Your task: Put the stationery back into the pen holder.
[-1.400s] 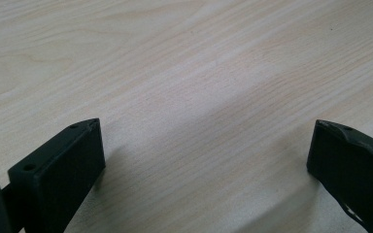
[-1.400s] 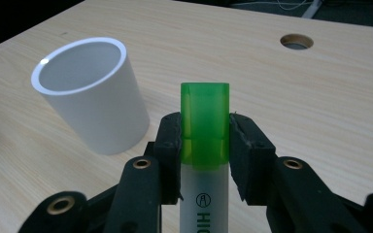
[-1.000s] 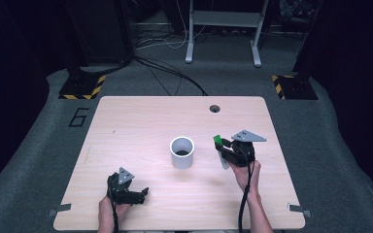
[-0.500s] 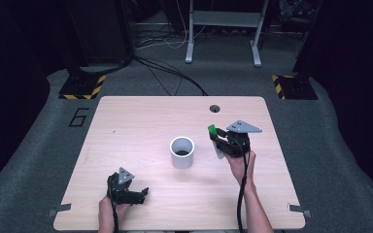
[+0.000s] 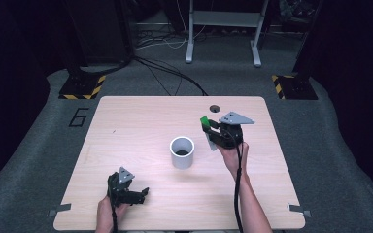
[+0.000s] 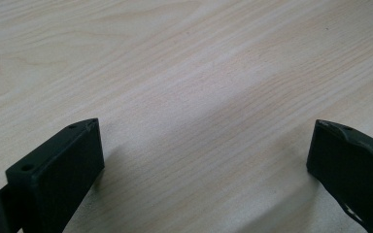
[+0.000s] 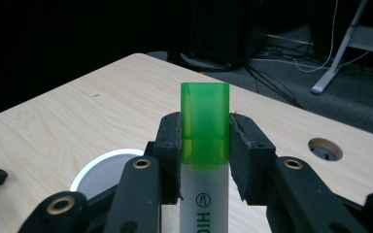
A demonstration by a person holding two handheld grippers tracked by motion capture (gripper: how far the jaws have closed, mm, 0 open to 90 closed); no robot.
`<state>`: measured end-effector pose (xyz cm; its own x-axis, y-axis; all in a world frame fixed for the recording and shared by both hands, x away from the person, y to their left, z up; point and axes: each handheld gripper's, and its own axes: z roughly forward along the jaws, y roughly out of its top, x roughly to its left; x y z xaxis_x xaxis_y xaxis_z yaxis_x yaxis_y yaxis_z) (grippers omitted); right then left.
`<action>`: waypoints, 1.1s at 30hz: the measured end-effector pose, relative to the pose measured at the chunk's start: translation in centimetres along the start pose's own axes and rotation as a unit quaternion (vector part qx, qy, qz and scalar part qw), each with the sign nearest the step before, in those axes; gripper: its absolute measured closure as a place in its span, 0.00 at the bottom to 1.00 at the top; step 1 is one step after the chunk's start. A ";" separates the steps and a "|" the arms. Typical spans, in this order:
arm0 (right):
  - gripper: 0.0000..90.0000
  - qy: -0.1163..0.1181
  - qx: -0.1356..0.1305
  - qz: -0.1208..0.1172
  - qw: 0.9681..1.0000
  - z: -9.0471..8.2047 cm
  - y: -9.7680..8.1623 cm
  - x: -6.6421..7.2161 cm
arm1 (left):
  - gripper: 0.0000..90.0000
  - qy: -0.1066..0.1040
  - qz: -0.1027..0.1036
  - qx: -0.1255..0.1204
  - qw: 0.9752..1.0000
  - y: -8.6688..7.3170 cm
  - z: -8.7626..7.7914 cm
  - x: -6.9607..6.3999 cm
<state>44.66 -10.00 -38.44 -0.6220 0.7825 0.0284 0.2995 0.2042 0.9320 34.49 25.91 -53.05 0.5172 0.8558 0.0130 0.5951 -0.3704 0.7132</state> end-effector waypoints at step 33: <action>0.75 0.065 -0.024 -0.045 0.997 4.0 3.0 4.7 | 0.00 0.005 0.004 -0.002 1.000 -0.1 0.0 0.0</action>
<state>45.51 -3.37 -36.94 -0.7340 0.6790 -0.0115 0.2058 0.2385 0.9491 34.45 25.90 -53.10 0.5157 0.8564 0.0258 0.5890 -0.3763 0.7151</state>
